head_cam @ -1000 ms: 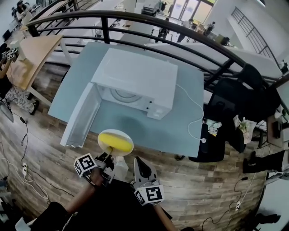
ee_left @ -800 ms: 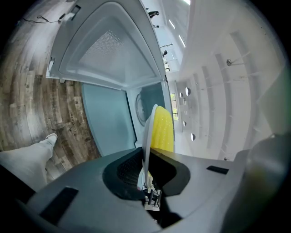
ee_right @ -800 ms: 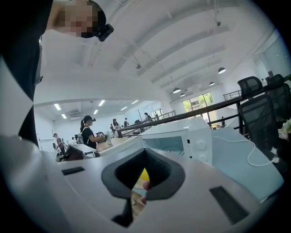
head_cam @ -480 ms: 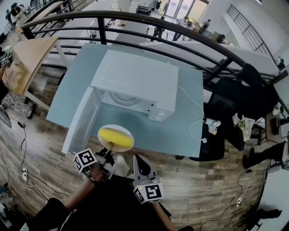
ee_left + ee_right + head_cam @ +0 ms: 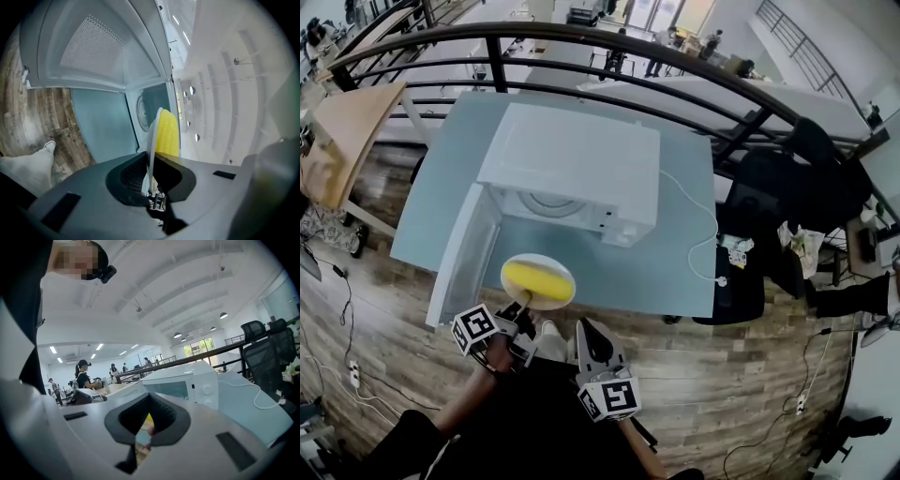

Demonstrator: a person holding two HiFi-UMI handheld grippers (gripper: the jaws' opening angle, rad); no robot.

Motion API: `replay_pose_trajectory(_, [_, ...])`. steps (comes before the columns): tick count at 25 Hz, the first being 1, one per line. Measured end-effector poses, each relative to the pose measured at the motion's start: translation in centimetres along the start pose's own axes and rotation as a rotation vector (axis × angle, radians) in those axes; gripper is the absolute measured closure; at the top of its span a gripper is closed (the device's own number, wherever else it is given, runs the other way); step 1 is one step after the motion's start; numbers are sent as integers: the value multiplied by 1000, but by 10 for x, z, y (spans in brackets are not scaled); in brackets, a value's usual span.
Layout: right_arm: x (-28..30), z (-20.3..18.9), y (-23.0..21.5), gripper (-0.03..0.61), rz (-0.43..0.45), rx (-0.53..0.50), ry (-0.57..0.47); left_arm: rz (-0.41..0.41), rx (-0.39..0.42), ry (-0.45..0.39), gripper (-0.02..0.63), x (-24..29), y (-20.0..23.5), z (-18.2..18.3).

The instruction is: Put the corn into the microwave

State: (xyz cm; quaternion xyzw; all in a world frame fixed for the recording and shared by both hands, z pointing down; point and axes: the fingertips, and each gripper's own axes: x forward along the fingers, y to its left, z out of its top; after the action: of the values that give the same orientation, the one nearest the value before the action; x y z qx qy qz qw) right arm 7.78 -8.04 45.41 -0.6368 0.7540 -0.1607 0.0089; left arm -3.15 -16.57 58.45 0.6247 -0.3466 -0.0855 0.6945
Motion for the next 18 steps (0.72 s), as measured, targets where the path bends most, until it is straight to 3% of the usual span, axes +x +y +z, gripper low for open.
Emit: replay_pose_trajectory(18, [34,-12,-7,569,29,12,69,14,4,-34,589,46,4,33])
